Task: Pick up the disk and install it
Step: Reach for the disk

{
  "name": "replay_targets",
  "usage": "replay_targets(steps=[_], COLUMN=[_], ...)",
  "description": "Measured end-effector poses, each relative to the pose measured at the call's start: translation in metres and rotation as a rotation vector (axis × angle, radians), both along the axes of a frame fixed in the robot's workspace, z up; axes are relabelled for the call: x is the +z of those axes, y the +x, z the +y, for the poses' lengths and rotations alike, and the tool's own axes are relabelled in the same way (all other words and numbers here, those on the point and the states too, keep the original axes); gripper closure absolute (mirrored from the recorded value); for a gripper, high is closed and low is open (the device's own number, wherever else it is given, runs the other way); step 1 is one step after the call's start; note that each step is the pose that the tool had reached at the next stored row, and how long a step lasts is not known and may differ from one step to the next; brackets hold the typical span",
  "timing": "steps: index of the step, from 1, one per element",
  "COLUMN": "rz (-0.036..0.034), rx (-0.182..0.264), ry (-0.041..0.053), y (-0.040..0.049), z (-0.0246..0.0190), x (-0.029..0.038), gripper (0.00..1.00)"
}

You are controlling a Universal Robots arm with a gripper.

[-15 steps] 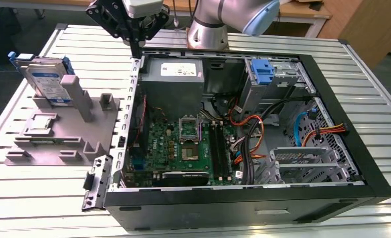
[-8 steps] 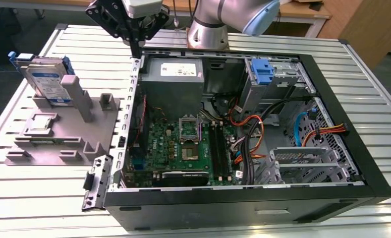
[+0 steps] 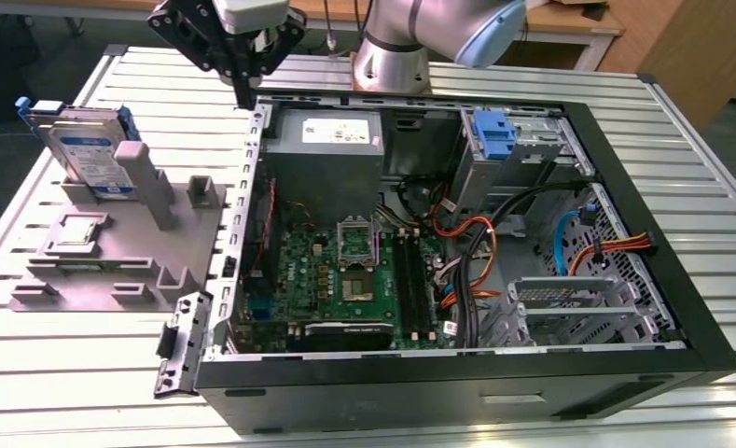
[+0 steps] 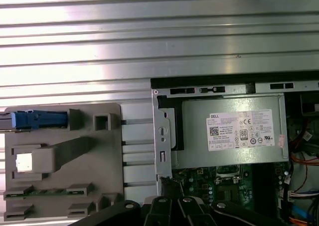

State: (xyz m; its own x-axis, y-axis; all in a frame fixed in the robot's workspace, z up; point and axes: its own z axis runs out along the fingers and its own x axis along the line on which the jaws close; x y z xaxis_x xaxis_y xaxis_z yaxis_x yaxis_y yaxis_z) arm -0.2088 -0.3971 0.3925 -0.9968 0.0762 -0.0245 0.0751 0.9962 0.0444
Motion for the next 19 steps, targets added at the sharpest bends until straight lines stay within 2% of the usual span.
replay_targets(steps=[3, 8, 15, 19], rz=[0.0004, 0.0033, 0.0045, 0.0045], rx=[0.0, 0.0, 0.0, 0.0], ry=[-0.0001, 0.0001, 0.0006, 0.0012], y=[-0.0049, -0.0152, -0.0422, -0.0533], z=[0.0028, 0.0099, 0.0125, 0.0132], x=[-0.0004, -0.0015, -0.0025, -0.003], gripper=[0.9, 0.9, 0.9, 0.9])
